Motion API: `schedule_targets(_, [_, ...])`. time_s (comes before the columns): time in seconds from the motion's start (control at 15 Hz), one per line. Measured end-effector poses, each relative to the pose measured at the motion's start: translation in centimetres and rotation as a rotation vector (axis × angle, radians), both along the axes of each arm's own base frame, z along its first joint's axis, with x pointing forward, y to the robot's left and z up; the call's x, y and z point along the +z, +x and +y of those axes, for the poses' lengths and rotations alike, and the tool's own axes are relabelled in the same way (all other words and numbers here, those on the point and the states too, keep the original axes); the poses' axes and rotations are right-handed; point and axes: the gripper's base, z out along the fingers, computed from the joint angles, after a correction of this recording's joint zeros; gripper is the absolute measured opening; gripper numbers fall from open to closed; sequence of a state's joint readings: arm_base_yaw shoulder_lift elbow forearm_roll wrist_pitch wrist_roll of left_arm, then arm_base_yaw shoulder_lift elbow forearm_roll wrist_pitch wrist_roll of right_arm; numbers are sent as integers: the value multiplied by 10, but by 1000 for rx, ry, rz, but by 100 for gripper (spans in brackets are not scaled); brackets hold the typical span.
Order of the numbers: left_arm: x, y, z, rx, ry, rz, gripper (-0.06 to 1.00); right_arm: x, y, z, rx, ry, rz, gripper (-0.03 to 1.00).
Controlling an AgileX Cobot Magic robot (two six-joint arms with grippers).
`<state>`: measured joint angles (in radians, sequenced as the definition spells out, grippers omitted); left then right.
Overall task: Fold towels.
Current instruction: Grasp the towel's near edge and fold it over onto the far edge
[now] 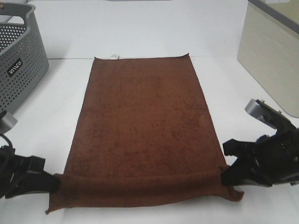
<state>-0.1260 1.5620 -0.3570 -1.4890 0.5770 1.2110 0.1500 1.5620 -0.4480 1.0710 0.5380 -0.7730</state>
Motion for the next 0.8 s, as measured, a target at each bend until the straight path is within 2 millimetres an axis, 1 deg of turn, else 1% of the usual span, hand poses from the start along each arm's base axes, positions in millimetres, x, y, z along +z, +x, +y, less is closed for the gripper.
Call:
schedule_targets(0.13, [11,23,-3,28,-17,-36,0,11,28,5,13,8,-27,0])
schedule_targets(0.2, [16,38,-5,37,-19,-41,0,17,43,7,26,8,-36,0])
schedule_targets(0.4, [23,84,-9,44,6,-30,0,34,96,13,53,-25,-68,0])
schedule_targets(0.47, [25,102,-10,52,12,-34,0,42,115,15,59,-35,-92,0])
schedule_targets(0.53, [30,122,-12,66,13,-49,0,46,133,16,69,-53,-102,0])
schedule_targets(0.6, [37,158,-15,91,12,-83,0,56,172,20,79,-79,-130,0])
schedule_targets(0.67, [41,176,-17,103,10,-102,0,62,192,22,85,-91,-157,0])
schedule_targets(0.8, [47,211,-21,125,-2,-153,0,67,227,25,92,-113,-194,0])
